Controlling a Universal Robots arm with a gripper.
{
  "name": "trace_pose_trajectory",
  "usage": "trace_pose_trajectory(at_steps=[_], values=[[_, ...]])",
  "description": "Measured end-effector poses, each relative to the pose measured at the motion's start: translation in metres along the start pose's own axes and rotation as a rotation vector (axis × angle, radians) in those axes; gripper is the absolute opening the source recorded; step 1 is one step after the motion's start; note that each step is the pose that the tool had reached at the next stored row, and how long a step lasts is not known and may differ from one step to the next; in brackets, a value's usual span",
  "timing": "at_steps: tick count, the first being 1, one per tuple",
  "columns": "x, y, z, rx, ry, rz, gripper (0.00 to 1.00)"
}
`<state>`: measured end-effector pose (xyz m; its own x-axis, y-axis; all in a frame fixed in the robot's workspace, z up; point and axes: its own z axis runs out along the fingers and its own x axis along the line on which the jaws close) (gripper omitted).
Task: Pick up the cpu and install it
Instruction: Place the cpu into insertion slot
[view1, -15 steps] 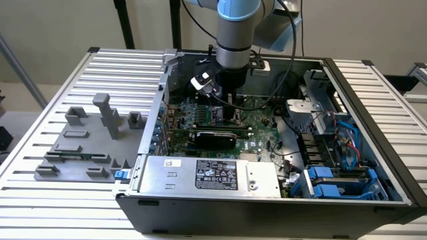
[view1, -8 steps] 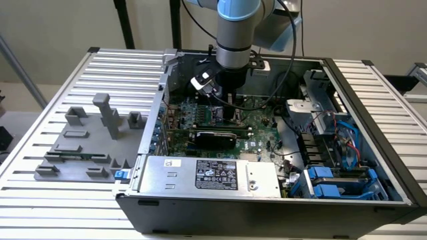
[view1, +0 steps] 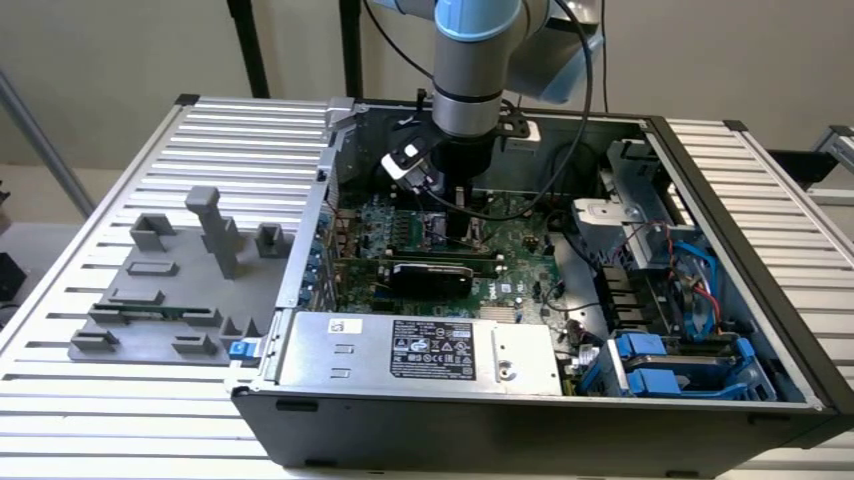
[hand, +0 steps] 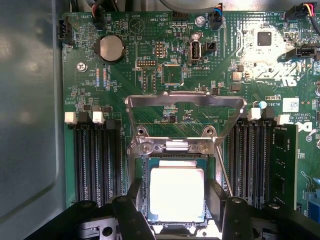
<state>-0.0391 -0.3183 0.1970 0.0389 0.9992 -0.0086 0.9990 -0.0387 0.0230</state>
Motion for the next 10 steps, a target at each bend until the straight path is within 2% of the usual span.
trace_pose_trajectory(at_steps=[6, 8, 9, 10], values=[[0.0, -0.0001, -0.0001, 0.0, 0.0, 0.0, 0.62], [-0.0001, -0.0002, -0.0004, 0.0002, -0.0005, 0.0, 0.6], [-0.0001, -0.0002, -0.0005, 0.0001, -0.0003, 0.0, 0.54], [0.0, -0.0002, -0.0006, 0.0001, -0.0001, 0.0, 0.54]])
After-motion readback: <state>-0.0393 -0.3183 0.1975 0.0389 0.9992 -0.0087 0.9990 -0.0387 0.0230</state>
